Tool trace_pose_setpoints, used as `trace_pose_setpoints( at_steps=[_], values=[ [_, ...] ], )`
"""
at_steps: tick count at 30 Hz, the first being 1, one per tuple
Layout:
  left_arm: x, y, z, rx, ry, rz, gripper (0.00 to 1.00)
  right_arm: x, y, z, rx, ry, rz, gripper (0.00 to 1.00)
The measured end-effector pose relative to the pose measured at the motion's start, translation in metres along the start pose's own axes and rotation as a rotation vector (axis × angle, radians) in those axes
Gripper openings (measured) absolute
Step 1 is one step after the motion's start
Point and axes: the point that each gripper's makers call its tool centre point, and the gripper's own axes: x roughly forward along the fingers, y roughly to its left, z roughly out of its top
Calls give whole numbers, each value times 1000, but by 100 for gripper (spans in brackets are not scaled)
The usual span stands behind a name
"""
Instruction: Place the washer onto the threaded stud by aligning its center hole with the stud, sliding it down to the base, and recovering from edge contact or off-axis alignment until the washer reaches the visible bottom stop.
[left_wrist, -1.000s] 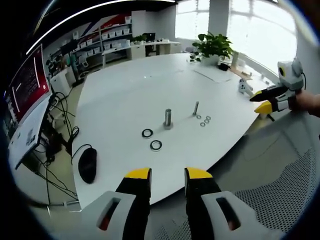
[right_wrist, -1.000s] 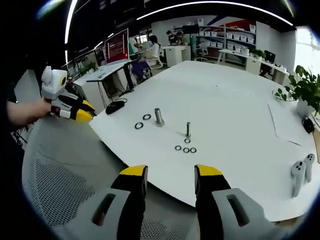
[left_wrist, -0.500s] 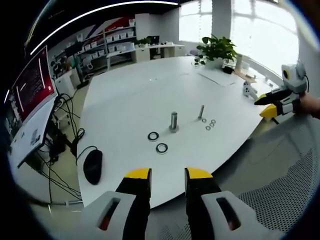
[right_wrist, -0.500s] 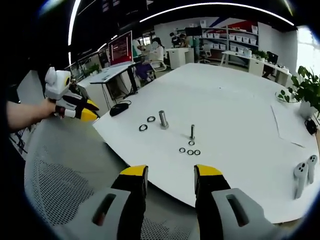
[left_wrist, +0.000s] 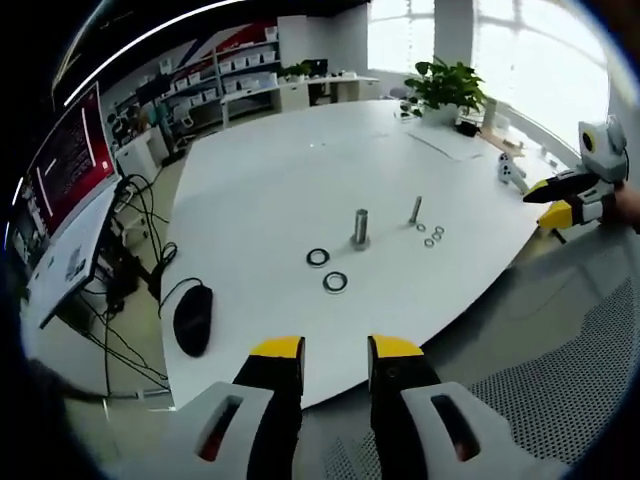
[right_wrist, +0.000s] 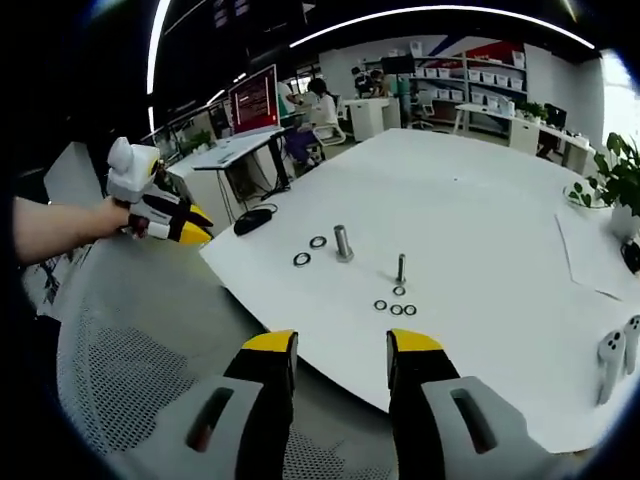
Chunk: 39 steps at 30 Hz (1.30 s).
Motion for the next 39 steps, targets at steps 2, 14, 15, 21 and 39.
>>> trace_pose_setpoints(
  at_steps=[2, 14, 15, 21, 39],
  values=[
    [-1, 0, -1, 7, -1, 5, 23, 0, 1, 0, 0, -2, 5, 37],
    [-2, -3, 1, 22, -14, 5, 22, 1, 0, -5, -11, 19, 5, 37],
    [-2, -5, 4, 48, -28, 3, 22, 0, 0, -6, -9, 21, 6, 37],
    [1, -8, -1, 18, 9, -40, 22, 1, -1, -4, 1, 20, 1, 37],
    [16, 5, 29, 14, 38, -17, 28, 0, -2, -3, 5, 17, 13, 36]
  ],
)
